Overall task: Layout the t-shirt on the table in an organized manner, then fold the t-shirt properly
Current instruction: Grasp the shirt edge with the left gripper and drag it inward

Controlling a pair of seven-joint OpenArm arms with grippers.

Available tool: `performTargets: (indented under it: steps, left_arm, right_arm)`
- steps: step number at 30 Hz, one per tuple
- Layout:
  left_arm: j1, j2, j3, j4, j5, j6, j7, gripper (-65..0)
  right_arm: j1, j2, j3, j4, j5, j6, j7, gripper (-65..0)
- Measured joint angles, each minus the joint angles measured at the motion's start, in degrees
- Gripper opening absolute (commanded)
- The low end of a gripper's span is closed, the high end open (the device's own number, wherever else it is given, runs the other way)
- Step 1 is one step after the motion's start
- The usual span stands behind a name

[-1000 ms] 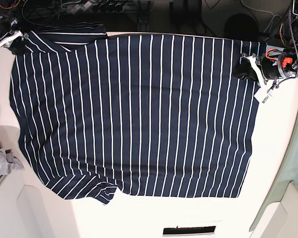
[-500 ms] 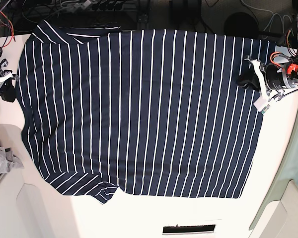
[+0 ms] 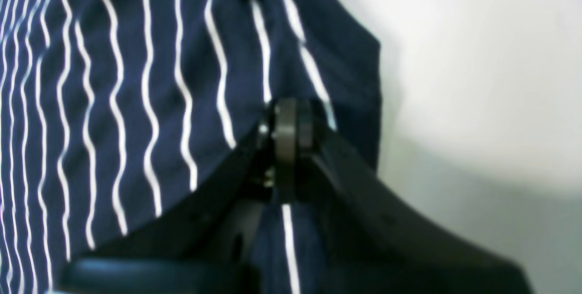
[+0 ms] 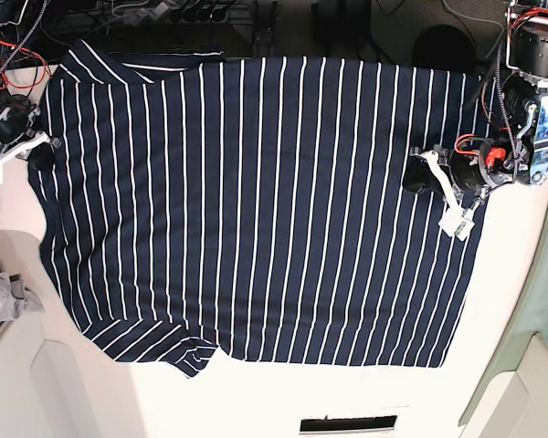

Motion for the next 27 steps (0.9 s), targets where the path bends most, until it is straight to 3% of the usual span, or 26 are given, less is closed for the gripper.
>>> performTargets:
  steps: [7, 13, 17, 22, 27]
  left_arm:
    - [-12.11, 5.33, -0.04, -18.40, 3.52, -0.74, -7.28, -65.0]
    - [-19.32, 6.23, -0.02, -25.83, 6.93, -0.63, -7.34, -65.0]
    - [-21.03, 5.62, 0.02, -25.81, 5.53, -0.31, -2.34, -65.0]
    - [-19.71, 2.01, 0.13, -18.40, -4.48, -0.39, 5.99, -65.0]
    - [-19.63, -1.68, 0.11, -10.21, -7.50, -0.44, 3.61, -65.0]
  right_arm:
    - [10.51, -0.04, -0.11, -10.12, -4.76, 0.20, 2.03, -65.0]
    - [18.51, 0.07, -0.13, -16.72, -8.81, -0.87, 2.58, -65.0]
    - [19.96, 0.13, -0.13, -16.55, -6.32, -0.92, 2.64, -65.0]
    - [19.54, 0.15, -0.13, -11.76, -1.20, -1.05, -1.44, -65.0]
    - [19.61, 0.35, -0.13, -7.80, 3.93, -0.81, -5.31, -65.0]
